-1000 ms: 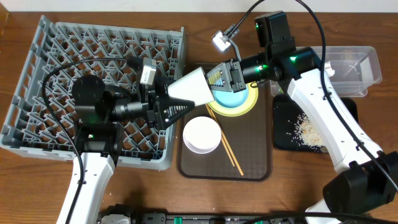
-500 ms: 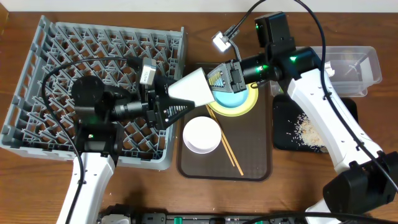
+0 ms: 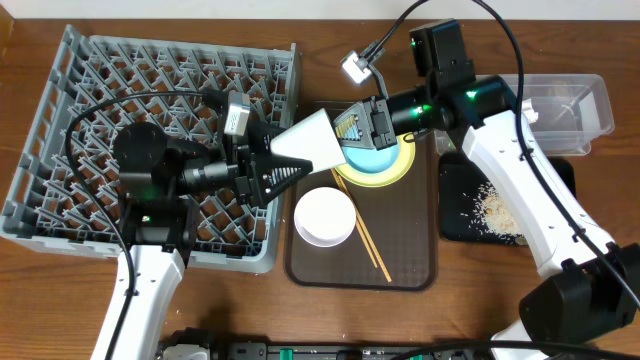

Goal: Sort waste into correct bins and load items into the dishwasher

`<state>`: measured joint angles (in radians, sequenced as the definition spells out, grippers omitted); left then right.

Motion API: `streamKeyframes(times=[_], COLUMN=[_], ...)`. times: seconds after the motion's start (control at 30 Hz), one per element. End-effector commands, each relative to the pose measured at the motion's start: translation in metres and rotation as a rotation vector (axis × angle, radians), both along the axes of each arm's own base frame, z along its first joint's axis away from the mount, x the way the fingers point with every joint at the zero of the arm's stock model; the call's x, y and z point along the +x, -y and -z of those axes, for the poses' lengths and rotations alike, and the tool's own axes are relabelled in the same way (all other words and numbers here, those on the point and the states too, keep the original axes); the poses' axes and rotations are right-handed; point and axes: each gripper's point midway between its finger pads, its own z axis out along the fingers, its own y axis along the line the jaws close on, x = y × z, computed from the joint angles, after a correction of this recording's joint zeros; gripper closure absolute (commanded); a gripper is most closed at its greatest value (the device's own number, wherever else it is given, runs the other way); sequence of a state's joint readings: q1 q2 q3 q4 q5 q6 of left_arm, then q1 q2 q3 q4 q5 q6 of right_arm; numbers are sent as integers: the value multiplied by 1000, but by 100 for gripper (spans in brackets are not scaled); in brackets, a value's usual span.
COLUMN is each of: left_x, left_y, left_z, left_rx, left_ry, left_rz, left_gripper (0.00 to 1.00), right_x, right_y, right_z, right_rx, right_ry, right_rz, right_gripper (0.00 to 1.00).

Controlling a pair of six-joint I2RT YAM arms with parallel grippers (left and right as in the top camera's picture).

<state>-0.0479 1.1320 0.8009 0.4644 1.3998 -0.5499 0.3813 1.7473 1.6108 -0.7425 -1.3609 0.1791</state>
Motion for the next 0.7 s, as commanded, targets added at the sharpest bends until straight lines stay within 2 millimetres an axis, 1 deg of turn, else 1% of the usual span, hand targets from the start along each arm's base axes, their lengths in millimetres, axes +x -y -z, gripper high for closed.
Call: streamKeyframes(times=[0.0, 0.13, 0.2, 0.23, 0.27, 0.37, 0.43, 0.5, 0.53, 0.6, 0.67], left_x=[-2, -2, -1, -1, 0, 2, 5, 10, 12, 22, 35], left_y=[1, 1, 1, 1, 1, -2, -7, -14, -17, -25, -35], left_z=[-7, -7, -7, -7, -8, -7, -7, -6, -5, 3, 19], left_rx=[0, 0, 0, 1, 1, 8, 12, 15, 18, 31, 62], left_ry=[40, 40, 40, 44, 47, 81, 96, 97, 101, 80, 37], left_rz=[7, 7, 3, 2, 0, -14, -32, -59, -70, -131, -216], left_gripper=[31, 36, 36, 36, 36, 38, 39, 39, 39, 39, 41], right_x=[-4, -4, -4, -3, -1, 10, 20, 35, 41, 52, 62], right_y=[-5, -6, -6, -5, -5, 1, 9, 22, 28, 41, 53], right_z=[-1, -1, -1, -1, 1, 14, 24, 36, 38, 38, 37], right_rx=[-6, -6, -7, -9, -20, -89, -148, -214, -227, -226, -223], right_ry=[3, 2, 2, 3, 6, 5, 0, 0, 1, 10, 19], right_rz=[-11, -11, -11, -8, 3, 69, 127, 204, 230, 266, 303], right_gripper=[99, 99, 98, 95, 90, 79, 75, 73, 73, 70, 67])
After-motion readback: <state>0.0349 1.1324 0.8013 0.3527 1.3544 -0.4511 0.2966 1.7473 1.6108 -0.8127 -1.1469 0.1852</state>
